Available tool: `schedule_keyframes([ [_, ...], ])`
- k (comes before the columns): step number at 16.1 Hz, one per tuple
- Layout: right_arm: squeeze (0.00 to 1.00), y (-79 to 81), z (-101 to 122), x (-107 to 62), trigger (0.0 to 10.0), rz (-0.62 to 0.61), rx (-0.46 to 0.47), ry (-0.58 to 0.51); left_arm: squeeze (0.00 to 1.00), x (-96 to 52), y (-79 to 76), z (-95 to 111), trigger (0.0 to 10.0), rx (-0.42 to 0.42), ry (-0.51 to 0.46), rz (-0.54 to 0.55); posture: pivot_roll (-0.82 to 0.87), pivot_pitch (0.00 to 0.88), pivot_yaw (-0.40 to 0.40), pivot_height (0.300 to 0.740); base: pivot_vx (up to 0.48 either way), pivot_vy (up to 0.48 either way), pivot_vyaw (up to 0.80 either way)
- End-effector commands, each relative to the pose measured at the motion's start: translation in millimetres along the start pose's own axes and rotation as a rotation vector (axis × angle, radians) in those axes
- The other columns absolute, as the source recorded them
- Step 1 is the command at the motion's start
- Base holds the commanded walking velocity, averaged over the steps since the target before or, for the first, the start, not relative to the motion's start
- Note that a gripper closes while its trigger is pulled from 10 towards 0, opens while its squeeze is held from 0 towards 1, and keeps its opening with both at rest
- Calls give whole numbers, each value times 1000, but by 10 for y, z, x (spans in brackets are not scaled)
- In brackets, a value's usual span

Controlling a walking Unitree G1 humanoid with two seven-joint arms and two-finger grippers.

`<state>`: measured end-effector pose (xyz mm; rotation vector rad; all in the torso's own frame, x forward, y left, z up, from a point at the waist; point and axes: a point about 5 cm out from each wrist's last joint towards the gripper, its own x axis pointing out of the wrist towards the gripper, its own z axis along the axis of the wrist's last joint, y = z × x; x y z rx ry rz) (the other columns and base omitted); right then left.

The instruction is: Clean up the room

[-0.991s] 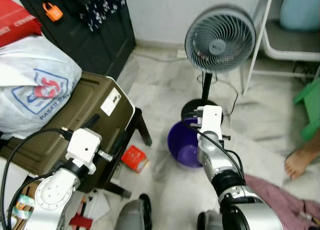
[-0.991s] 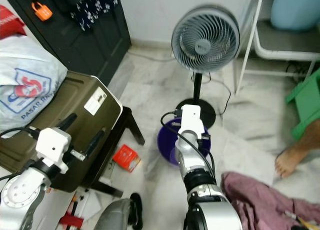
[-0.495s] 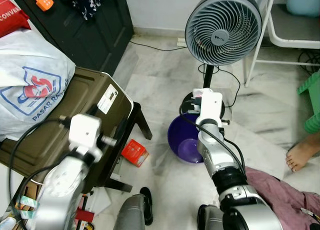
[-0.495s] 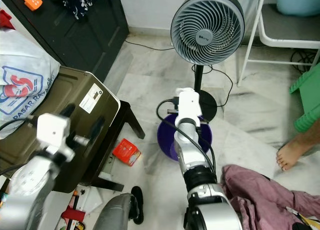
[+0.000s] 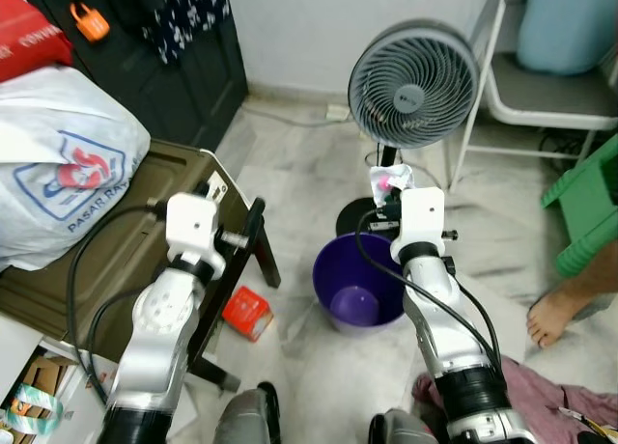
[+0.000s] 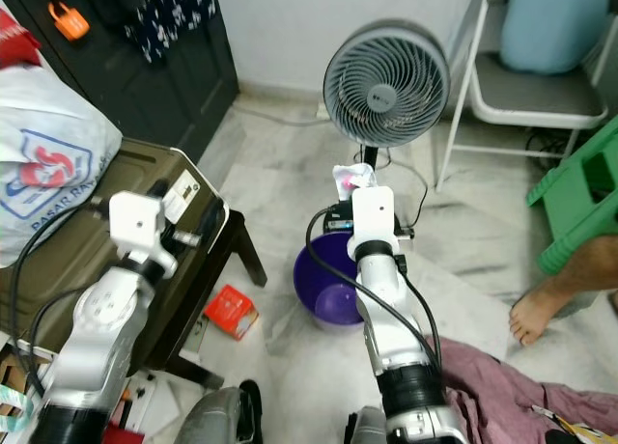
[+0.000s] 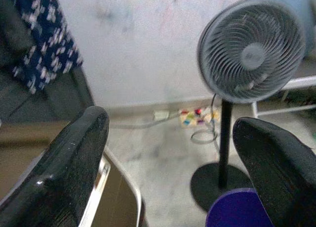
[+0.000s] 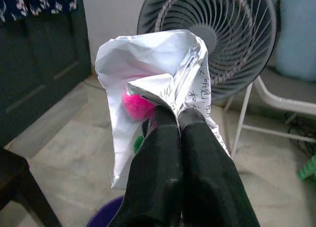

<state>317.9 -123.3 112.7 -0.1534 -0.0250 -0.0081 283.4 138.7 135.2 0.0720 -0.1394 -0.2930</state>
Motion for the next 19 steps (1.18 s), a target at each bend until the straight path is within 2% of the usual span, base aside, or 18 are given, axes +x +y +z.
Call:
schedule_keyframes([
  [1, 0, 22, 45, 32, 10000, 14, -15, -13, 0, 12, 2, -23, 10000, 0, -6, -4, -18, 25, 80, 740, 247, 0, 0],
  [9, 0, 67, 76, 86, 10000, 35, -4, -28, 0, 64, 0, -39, 10000, 5, -33, -20, -5, 4, 84, 740, 377, 0, 0],
  [19, 0, 97, 73, 106, 10000, 48, 2, -40, 0, 55, 30, -71, 10000, 19, -30, -20, 3, 0, 86, 740, 445, 0, 0],
])
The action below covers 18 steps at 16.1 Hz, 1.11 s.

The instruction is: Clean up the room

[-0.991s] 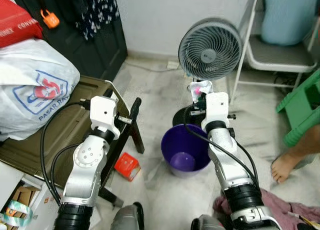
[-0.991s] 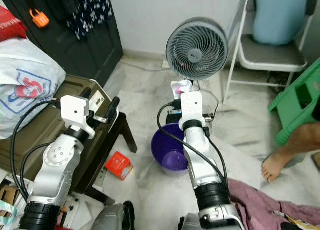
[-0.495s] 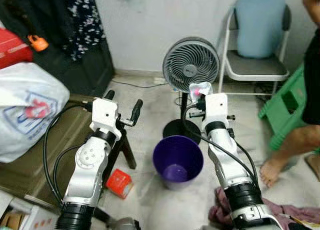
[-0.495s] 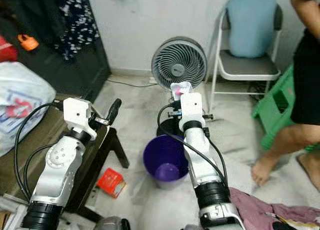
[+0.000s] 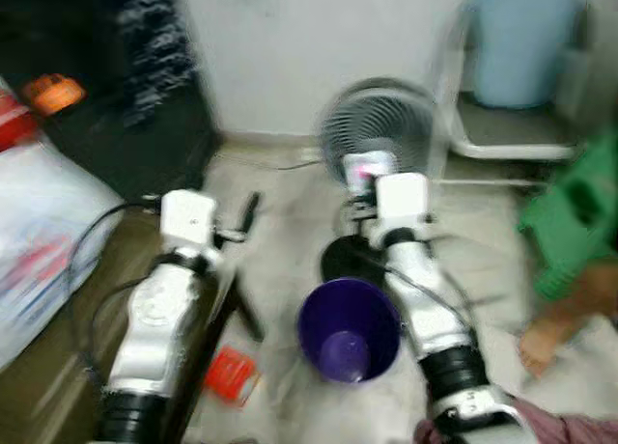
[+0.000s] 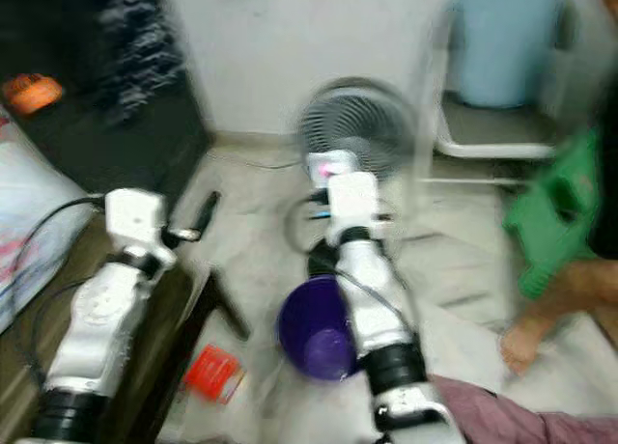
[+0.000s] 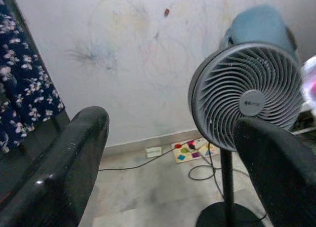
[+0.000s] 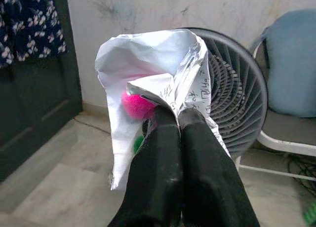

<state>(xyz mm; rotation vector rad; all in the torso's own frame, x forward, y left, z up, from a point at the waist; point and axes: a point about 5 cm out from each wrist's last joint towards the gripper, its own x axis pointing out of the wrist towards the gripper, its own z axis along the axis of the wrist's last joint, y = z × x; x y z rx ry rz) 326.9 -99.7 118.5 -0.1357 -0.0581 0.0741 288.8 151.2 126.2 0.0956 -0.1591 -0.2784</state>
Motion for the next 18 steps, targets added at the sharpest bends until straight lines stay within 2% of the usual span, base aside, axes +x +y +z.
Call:
schedule_keyframes([
  [1, 0, -128, -17, 6, 10000, -30, -17, -1, 0, 57, -90, 38, 10000, -26, -18, -21, 3, 0, 86, 740, 0, 0, 0],
  [10, 0, -110, -31, 28, 10000, -25, -17, -3, 0, 18, -56, 12, 10000, 21, -6, -13, 13, 4, 83, 740, 0, 0, 0],
  [12, 0, -100, -39, 41, 10000, -35, -26, 7, 0, -9, -22, 19, 10000, 60, -6, -37, 13, 4, 83, 740, 0, 0, 800],
  [13, 0, -118, -65, 48, 10000, -61, -7, 28, 0, -38, 11, 13, 10000, 85, -2, -47, 40, 5, 83, 740, 0, 0, 800],
  [16, 0, -212, -213, 39, 10000, -179, 44, 154, 0, -148, 142, -3, 10000, 142, 20, -101, 59, 12, 77, 740, 0, 0, 0],
  [18, 0, -201, -298, 16, 10000, -200, 66, 226, 0, -216, 222, 1, 10000, 189, 32, -145, 72, 25, 77, 740, 0, 0, 0],
])
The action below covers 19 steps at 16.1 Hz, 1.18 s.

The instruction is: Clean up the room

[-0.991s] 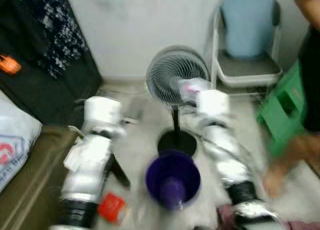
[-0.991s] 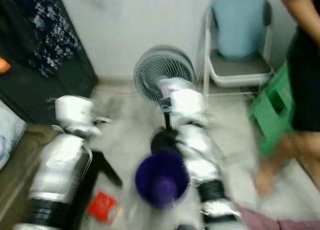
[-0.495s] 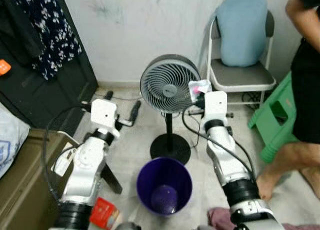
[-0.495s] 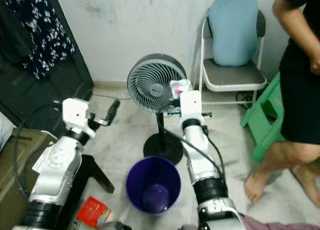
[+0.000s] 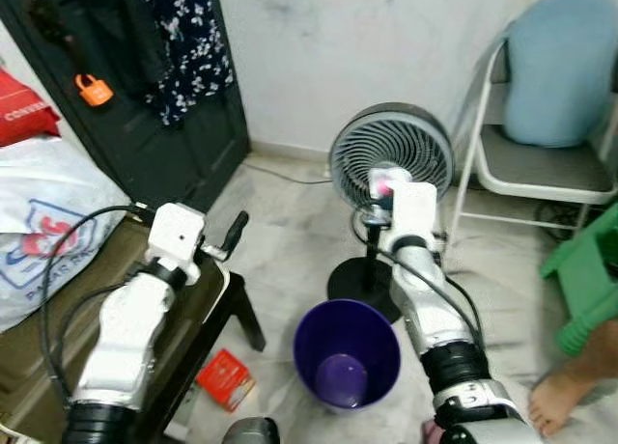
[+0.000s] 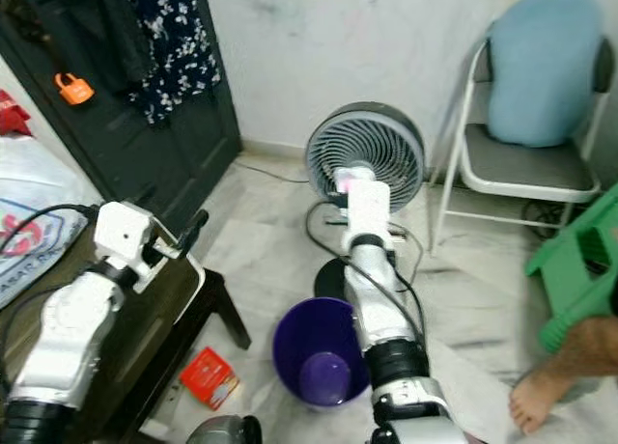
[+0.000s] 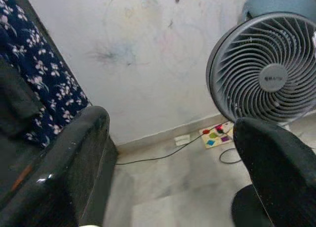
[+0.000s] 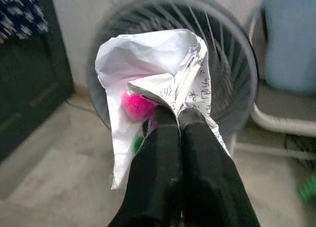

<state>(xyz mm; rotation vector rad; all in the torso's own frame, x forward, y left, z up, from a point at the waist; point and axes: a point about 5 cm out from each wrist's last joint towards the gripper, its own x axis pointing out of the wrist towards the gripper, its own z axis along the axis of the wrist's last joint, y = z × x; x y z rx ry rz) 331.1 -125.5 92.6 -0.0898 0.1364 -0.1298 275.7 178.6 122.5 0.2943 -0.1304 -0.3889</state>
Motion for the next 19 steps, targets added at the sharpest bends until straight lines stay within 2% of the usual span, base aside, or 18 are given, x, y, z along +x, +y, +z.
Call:
schedule_keyframes([
  [1, 0, 36, -38, 9, 10000, -9, 39, 57, 0, -42, 10, 39, 10000, 19, -14, -43, 83, 34, 77, 740, 0, 0, 0],
  [5, 0, 117, -250, 62, 10000, -32, 54, 255, 0, -182, -60, 153, 10000, 97, -15, -183, 132, 93, 104, 740, 0, 0, 0],
  [10, 0, 218, -274, 87, 10000, -28, 72, 299, 0, -408, -129, 261, 10000, 112, -8, -231, 198, 163, 138, 740, 0, 0, 0],
  [15, 0, 434, -368, 65, 10000, 16, 116, 396, 0, -483, -322, 405, 10000, 87, -12, -301, 248, 222, 163, 740, 0, 0, 0],
  [19, 0, 486, -466, 24, 10000, 32, 118, 459, 0, -548, -344, 435, 10000, 76, 8, -299, 277, 240, 162, 740, 0, 0, 0],
])
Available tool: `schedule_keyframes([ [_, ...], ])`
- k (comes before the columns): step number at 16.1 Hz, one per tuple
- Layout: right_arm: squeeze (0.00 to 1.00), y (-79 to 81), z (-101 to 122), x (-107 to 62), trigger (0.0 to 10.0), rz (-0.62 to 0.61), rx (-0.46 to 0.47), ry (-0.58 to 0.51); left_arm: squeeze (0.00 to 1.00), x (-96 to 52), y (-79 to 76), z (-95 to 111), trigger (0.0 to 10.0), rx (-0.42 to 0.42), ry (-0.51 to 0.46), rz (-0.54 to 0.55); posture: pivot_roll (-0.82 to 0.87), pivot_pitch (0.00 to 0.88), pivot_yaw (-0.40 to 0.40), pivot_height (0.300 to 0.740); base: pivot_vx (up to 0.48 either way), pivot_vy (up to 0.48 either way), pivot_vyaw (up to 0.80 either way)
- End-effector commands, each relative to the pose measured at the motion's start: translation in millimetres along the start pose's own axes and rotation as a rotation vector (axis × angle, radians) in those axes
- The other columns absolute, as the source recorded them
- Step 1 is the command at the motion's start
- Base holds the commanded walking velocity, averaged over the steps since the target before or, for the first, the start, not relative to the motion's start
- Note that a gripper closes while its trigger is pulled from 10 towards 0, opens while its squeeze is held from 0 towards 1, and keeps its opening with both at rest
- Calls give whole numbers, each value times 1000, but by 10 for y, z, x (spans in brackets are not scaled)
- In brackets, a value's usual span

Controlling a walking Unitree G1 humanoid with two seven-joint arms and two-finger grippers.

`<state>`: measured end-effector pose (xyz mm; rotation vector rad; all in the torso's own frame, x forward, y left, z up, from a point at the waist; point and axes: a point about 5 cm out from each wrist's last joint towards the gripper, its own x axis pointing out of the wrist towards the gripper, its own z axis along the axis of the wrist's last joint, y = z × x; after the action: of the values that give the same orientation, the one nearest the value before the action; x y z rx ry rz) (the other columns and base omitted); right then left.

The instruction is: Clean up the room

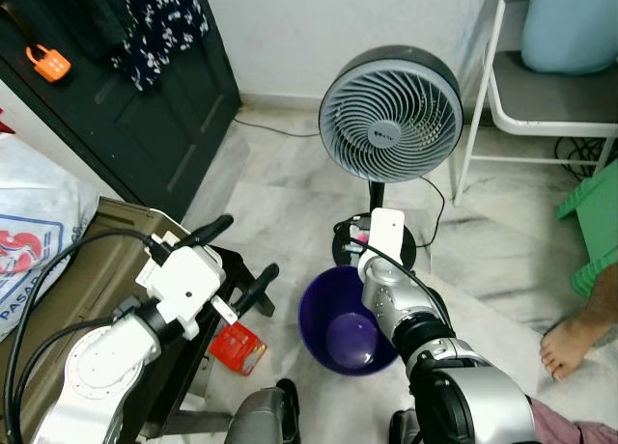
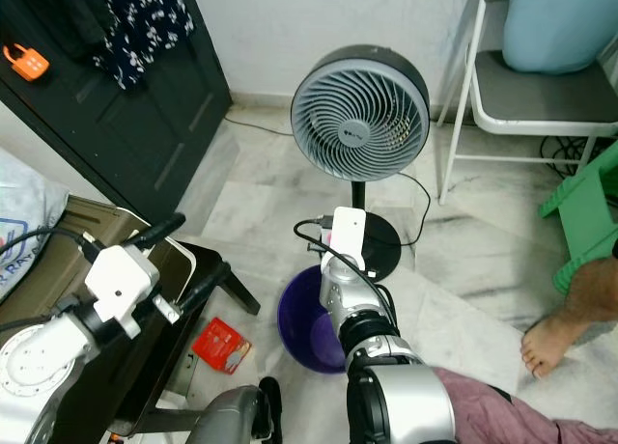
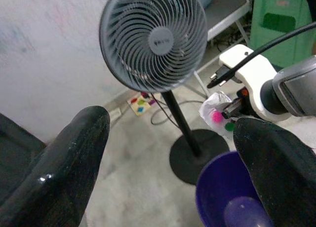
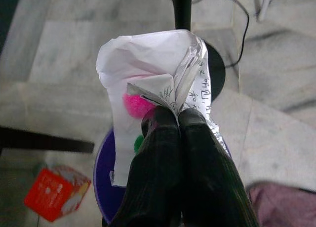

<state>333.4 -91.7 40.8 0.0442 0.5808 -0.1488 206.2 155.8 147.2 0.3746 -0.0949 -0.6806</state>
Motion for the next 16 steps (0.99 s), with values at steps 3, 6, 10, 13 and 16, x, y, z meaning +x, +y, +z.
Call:
schedule_keyframes([
  [3, 0, 96, -131, -25, 10000, 15, 7, 50, 0, -68, -10, 12, 10000, 2, 26, 8, 284, 246, 163, 740, 0, 0, 0],
  [6, 0, 119, -121, -25, 10000, 18, -9, 38, 0, -96, -14, 10, 10000, 1, 44, -3, 283, 244, 162, 740, 0, 0, 0],
  [10, 1000, 91, -96, -10, 10000, 13, 4, 29, 0, -83, 13, 3, 10000, 0, 51, 17, 281, 240, 158, 740, 0, 0, 0],
  [13, 1000, 89, -62, -6, 10000, 8, 5, 12, 0, -92, -27, 3, 10000, -5, 55, 17, 283, 239, 156, 740, 0, 0, 0],
  [16, 1000, 87, -17, -1, 10000, 10, 11, -8, 0, -85, -34, -14, 10000, -11, 59, 15, 273, 228, 163, 740, 0, 0, 0],
])
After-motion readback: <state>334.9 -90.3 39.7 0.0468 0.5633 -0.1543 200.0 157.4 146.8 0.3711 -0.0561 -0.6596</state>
